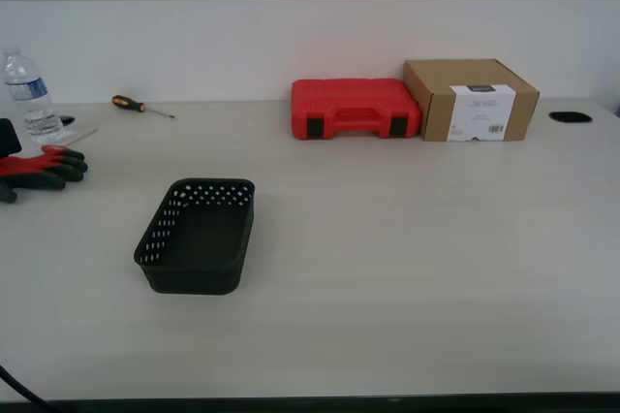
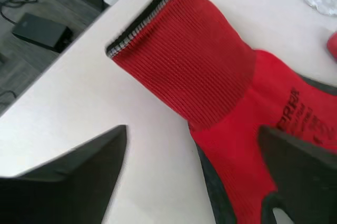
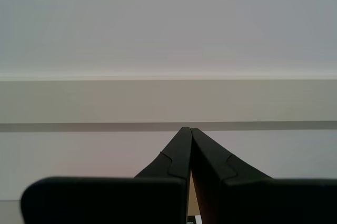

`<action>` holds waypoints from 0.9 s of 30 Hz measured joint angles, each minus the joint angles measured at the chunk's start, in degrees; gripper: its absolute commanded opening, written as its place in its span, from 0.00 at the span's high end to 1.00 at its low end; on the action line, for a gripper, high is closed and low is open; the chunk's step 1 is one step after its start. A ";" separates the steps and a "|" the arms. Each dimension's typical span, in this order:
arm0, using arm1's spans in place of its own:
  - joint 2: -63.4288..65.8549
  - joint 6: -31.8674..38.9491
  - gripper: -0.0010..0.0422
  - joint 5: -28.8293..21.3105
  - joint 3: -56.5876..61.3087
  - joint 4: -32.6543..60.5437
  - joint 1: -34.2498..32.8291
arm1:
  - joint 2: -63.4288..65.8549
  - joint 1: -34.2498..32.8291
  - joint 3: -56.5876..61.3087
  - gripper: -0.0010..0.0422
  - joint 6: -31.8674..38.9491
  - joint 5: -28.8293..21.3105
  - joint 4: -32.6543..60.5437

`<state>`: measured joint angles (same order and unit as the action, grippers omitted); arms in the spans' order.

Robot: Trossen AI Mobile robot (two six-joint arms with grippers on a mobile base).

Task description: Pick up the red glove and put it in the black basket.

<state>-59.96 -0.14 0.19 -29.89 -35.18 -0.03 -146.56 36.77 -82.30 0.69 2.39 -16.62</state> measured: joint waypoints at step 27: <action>0.02 0.00 0.98 0.02 0.00 1.36 0.02 | -1.18 -4.09 -5.49 0.98 -7.41 -12.87 15.93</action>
<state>-59.94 -0.14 0.21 -29.89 -33.82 -0.01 -147.74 32.69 -87.79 -6.72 -10.48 -0.69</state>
